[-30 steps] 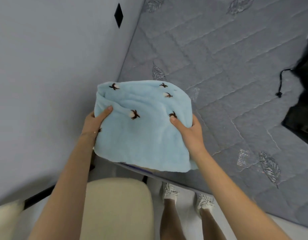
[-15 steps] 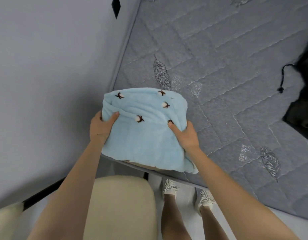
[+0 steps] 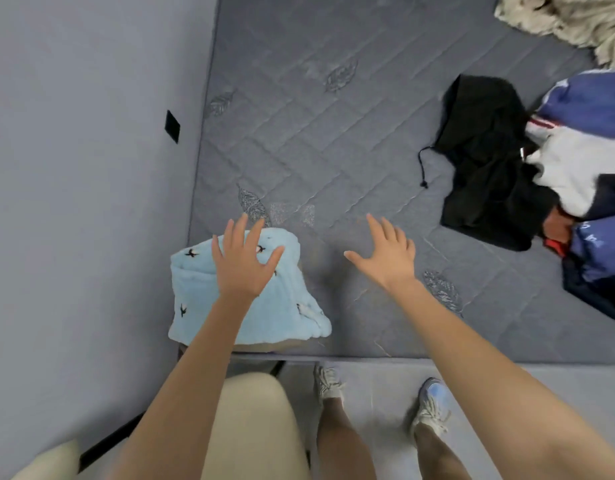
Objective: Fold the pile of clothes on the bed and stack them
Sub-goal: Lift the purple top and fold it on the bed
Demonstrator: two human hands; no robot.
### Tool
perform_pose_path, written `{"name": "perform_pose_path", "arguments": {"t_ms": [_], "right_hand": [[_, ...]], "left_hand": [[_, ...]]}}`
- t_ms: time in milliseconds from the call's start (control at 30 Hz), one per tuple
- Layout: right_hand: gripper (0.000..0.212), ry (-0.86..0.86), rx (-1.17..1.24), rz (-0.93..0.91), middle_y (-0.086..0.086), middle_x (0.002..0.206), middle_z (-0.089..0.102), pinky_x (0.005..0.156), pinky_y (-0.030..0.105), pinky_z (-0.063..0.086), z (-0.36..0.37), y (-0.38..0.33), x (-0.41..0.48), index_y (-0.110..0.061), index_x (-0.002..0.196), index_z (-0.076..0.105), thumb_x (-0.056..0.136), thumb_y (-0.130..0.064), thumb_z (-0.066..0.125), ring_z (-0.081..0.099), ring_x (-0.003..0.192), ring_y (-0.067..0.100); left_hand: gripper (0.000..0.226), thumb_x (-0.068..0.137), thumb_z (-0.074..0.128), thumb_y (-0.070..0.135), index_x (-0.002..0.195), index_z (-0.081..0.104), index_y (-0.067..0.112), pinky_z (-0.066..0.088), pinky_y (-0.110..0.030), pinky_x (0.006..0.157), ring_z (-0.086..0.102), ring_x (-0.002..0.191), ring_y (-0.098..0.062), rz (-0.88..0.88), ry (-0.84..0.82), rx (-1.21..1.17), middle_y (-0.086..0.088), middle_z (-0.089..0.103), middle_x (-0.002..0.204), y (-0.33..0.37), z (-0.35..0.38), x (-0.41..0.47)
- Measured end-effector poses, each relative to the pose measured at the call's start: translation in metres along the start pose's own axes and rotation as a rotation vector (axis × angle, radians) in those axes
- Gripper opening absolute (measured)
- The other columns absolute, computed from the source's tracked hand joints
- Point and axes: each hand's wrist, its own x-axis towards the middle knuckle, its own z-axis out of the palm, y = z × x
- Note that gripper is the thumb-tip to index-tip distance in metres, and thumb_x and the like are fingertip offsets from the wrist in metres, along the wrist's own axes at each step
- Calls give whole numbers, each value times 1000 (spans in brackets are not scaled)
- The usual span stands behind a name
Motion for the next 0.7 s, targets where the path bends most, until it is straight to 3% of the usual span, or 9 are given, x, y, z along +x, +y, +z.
{"name": "perform_pose_path", "arguments": {"t_ms": [333, 533, 700], "right_hand": [[86, 15, -112, 0, 2, 162, 6, 118, 50, 4, -133, 176, -58, -34, 153, 4, 87, -65, 49, 1, 148, 29], [84, 40, -116, 46, 1, 162, 4, 115, 48, 12, -201, 302, -99, -35, 153, 1, 89, -61, 49, 4, 147, 30], [83, 78, -176, 112, 1, 161, 6, 115, 49, 14, -237, 367, -115, -34, 153, 0, 89, -63, 45, 4, 147, 30]], "left_hand": [[70, 89, 40, 65, 149, 25, 32, 1, -49, 118, 4, 147, -21, 149, -80, 139, -1, 16, 159, 231, 16, -27], [71, 90, 38, 65, 150, 20, 33, -2, -50, 118, 1, 148, -21, 210, -139, 84, 0, 12, 160, 390, 56, -66], [73, 90, 35, 67, 151, 13, 35, -7, -50, 117, -5, 148, -20, 293, -175, 83, 0, 5, 161, 470, 72, -81]]}}
